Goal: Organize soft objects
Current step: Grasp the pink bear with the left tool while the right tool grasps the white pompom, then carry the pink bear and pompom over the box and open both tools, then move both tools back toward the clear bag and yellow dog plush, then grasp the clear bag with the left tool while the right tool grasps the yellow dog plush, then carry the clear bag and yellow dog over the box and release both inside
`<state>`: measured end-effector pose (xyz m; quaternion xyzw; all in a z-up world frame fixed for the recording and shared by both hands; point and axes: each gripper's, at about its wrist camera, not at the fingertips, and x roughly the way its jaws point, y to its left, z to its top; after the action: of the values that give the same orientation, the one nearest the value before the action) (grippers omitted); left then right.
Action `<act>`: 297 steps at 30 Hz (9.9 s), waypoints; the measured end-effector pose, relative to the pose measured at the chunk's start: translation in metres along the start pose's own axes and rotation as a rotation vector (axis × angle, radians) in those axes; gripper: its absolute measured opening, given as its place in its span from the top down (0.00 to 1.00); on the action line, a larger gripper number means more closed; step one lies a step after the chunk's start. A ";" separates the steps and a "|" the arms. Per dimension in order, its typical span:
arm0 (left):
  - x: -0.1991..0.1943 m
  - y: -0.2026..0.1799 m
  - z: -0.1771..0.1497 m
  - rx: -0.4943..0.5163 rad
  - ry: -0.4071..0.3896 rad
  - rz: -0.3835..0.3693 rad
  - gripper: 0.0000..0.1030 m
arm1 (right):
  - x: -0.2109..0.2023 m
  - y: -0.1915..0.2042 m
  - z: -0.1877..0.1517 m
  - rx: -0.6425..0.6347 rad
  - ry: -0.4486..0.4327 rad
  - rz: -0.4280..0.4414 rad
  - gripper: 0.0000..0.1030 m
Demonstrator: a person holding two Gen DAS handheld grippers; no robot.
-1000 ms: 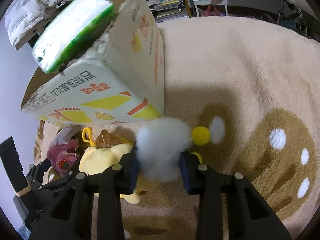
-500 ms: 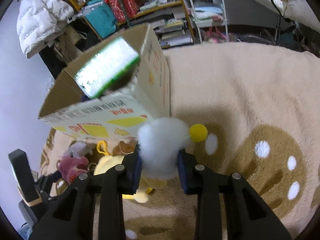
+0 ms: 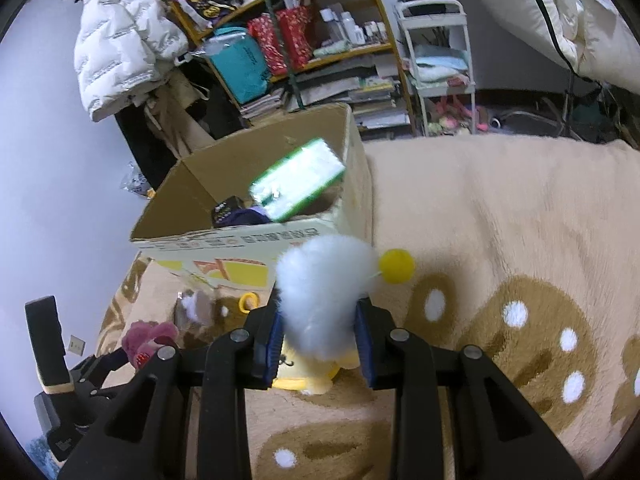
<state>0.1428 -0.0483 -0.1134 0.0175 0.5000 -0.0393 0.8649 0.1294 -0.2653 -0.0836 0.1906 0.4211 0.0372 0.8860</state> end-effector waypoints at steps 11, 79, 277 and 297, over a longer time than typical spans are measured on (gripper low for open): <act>-0.051 0.008 0.010 -0.011 -0.233 0.089 0.14 | -0.031 0.012 0.008 -0.029 -0.103 0.067 0.68; -0.017 -0.029 0.122 0.139 -0.444 -0.020 0.12 | 0.025 0.035 0.080 -0.217 -0.177 0.060 0.64; -0.110 -0.017 0.040 0.084 -0.386 -0.048 0.87 | -0.064 0.059 0.016 -0.194 -0.227 0.048 0.22; -0.148 -0.023 0.122 0.126 -0.592 -0.037 0.87 | -0.076 0.086 0.089 -0.278 -0.361 0.086 0.22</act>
<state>0.1730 -0.0719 0.0759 0.0499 0.2229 -0.0895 0.9694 0.1563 -0.2298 0.0543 0.0881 0.2381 0.0980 0.9623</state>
